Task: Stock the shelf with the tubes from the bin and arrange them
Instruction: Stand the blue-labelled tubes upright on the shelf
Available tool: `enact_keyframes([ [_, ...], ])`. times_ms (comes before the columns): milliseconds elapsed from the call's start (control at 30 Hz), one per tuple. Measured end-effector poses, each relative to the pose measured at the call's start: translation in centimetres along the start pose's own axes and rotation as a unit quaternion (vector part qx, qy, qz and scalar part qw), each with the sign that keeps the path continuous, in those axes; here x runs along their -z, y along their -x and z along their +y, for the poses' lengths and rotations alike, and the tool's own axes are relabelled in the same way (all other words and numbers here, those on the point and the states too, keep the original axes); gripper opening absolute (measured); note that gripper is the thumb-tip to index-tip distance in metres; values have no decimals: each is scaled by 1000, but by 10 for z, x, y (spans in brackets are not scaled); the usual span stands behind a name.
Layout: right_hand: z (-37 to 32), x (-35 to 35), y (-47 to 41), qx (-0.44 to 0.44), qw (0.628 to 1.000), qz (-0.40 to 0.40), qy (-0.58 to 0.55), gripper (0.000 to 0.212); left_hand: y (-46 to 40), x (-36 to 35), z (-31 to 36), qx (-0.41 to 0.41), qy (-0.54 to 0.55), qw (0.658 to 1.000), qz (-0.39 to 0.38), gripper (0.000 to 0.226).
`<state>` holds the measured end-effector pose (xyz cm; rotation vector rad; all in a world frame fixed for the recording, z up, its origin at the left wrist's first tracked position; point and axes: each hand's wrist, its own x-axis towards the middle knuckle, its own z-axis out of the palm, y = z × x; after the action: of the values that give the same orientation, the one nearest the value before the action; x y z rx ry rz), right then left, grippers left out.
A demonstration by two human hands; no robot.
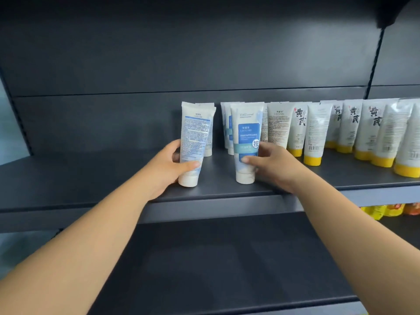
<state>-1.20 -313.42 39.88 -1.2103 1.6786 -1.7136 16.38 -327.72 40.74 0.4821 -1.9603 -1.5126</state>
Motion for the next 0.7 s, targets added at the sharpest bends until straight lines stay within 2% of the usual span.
enact_keyframes([
  [100, -2, 7, -11, -27, 998, 25, 47, 23, -4, -1, 1, 19, -21, 999, 20, 47],
  [233, 4, 5, -33, -51, 991, 73, 95, 18, -28, -21, -10, 3, -46, 996, 75, 43],
  [533, 23, 7, -76, -46, 976, 137, 160, 26, -103, -45, -29, 8, -123, 988, 93, 42],
  [700, 25, 10, -88, -40, 965, 139, 217, 28, -120, -41, -37, 26, -109, 989, 101, 45],
])
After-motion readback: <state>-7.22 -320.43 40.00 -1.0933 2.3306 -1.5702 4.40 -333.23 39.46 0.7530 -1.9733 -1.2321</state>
